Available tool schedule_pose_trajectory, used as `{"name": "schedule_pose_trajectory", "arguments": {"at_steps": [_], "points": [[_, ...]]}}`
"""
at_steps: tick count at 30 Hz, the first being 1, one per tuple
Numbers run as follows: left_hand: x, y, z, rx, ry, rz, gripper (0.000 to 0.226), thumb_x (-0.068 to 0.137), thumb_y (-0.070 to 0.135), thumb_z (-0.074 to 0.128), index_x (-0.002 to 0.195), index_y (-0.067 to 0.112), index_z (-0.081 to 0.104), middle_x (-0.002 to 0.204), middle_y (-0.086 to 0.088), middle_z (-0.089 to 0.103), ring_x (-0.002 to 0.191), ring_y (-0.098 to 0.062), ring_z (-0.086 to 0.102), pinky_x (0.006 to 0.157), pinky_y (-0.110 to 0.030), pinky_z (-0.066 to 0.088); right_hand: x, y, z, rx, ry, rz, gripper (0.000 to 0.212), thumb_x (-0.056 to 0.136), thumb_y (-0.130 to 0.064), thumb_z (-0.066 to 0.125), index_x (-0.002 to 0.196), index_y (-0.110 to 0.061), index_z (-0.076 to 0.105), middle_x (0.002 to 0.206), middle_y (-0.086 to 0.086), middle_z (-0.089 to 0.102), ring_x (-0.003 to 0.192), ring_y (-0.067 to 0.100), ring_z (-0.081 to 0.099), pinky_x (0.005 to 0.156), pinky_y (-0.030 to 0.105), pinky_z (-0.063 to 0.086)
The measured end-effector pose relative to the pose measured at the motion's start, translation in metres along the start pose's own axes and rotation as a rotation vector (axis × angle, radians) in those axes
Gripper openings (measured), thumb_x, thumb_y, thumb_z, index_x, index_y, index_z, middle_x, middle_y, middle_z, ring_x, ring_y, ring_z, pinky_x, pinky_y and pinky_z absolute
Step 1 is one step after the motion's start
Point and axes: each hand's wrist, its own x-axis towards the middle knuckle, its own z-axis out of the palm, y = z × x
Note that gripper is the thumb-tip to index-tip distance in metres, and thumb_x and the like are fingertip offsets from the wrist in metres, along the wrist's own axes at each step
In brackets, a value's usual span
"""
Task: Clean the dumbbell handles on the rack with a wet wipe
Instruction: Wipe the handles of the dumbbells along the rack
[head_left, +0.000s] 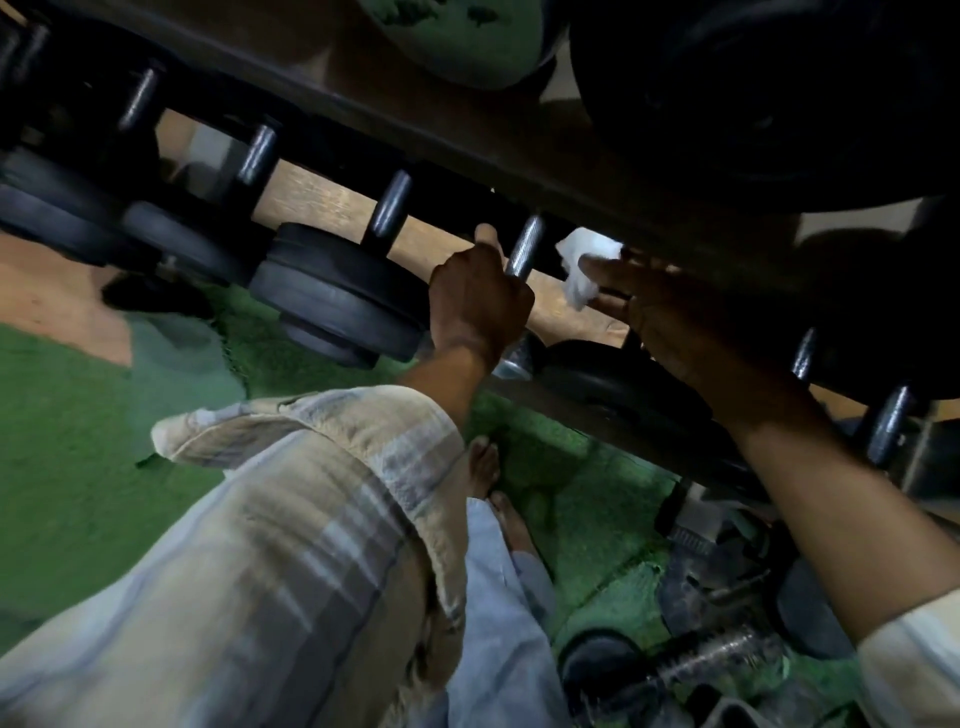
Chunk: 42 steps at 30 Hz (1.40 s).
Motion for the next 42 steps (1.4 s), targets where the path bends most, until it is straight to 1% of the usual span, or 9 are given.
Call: {"name": "schedule_pose_trajectory", "arguments": {"at_steps": [5, 9, 15, 20, 28, 31, 33, 38, 42], "points": [[0.002, -0.001, 0.0, 0.07, 0.007, 0.02, 0.032, 0.087, 0.024, 0.061, 0.115, 0.011, 0.051, 0.097, -0.013, 0.073, 0.097, -0.039, 0.068, 0.081, -0.043, 0.045, 0.009, 0.004, 0.012, -0.313, 0.198, 0.091, 0.075, 0.058, -0.074, 0.075, 0.115, -0.024, 0.072, 0.116, 0.0, 0.073, 0.107, 0.022, 0.069, 0.099, 0.047, 0.054], [0.004, -0.002, -0.005, 0.238, -0.043, 0.092, 0.037, 0.09, 0.03, 0.06, 0.12, 0.011, 0.048, 0.101, -0.012, 0.073, 0.099, -0.037, 0.069, 0.084, -0.041, 0.044, 0.013, 0.004, 0.029, -0.598, 0.235, 0.027, 0.041, 0.079, -0.057, 0.063, 0.085, -0.017, 0.072, 0.085, 0.002, 0.072, 0.083, 0.022, 0.068, 0.084, 0.045, 0.056], [0.028, -0.025, -0.066, 0.403, 0.024, 0.187, 0.033, 0.085, 0.025, 0.059, 0.117, 0.016, 0.057, 0.106, -0.012, 0.072, 0.103, -0.035, 0.067, 0.089, -0.04, 0.045, 0.021, -0.003, 0.057, -1.028, 0.186, -0.396, 0.017, 0.096, -0.03, 0.059, 0.108, -0.023, 0.069, 0.097, -0.001, 0.071, 0.09, 0.02, 0.068, 0.073, 0.024, 0.042], [0.034, -0.075, -0.102, 0.44, 0.113, 0.239, 0.035, 0.082, 0.029, 0.05, 0.111, 0.01, 0.056, 0.097, -0.018, 0.069, 0.092, -0.039, 0.065, 0.079, -0.042, 0.044, 0.028, -0.002, 0.07, -1.231, -0.364, -0.344, 0.042, 0.096, -0.021, 0.052, 0.13, -0.039, 0.067, 0.118, 0.007, 0.066, 0.105, 0.027, 0.066, 0.082, 0.031, 0.05], [0.037, -0.073, -0.099, 0.459, 0.04, 0.175, 0.034, 0.086, 0.033, 0.056, 0.114, 0.014, 0.054, 0.099, -0.012, 0.069, 0.093, -0.035, 0.065, 0.079, -0.04, 0.04, 0.037, -0.008, 0.062, -1.634, -0.29, -0.482, 0.055, 0.081, -0.014, 0.053, 0.134, -0.027, 0.061, 0.137, -0.001, 0.062, 0.105, 0.037, 0.058, 0.079, 0.036, 0.04], [0.036, -0.071, -0.1, 0.433, 0.045, 0.18, 0.032, 0.086, 0.031, 0.056, 0.113, 0.014, 0.054, 0.096, -0.011, 0.068, 0.092, -0.034, 0.065, 0.08, -0.04, 0.041, 0.034, -0.016, 0.07, -1.476, -0.407, -0.362, 0.066, 0.092, -0.017, 0.063, 0.151, -0.042, 0.044, 0.138, 0.003, 0.059, 0.113, 0.029, 0.062, 0.084, 0.031, 0.046], [0.035, -0.07, -0.101, 0.419, 0.047, 0.183, 0.032, 0.086, 0.031, 0.056, 0.113, 0.014, 0.054, 0.096, -0.012, 0.069, 0.092, -0.034, 0.066, 0.081, -0.04, 0.042, 0.029, -0.017, 0.074, -1.363, -0.557, -0.355, 0.076, 0.095, -0.02, 0.057, 0.156, -0.049, 0.024, 0.143, 0.003, 0.056, 0.121, 0.026, 0.059, 0.095, 0.043, 0.052], [0.034, -0.071, -0.099, 0.411, 0.085, 0.188, 0.033, 0.084, 0.029, 0.057, 0.112, 0.013, 0.054, 0.095, -0.015, 0.069, 0.091, -0.036, 0.066, 0.082, -0.041, 0.044, 0.029, -0.018, 0.067, -1.513, -0.533, -0.339, 0.061, 0.088, -0.02, 0.047, 0.148, -0.016, 0.048, 0.149, 0.011, 0.051, 0.128, 0.036, 0.053, 0.097, 0.05, 0.051], [0.033, -0.071, -0.099, 0.432, 0.084, 0.179, 0.032, 0.084, 0.028, 0.056, 0.11, 0.01, 0.054, 0.095, -0.016, 0.068, 0.091, -0.037, 0.065, 0.081, -0.041, 0.043, 0.028, -0.017, 0.069, -1.57, -0.496, -0.369, 0.055, 0.087, -0.024, 0.053, 0.141, -0.015, 0.052, 0.149, 0.008, 0.052, 0.126, 0.032, 0.055, 0.094, 0.045, 0.054]]}}
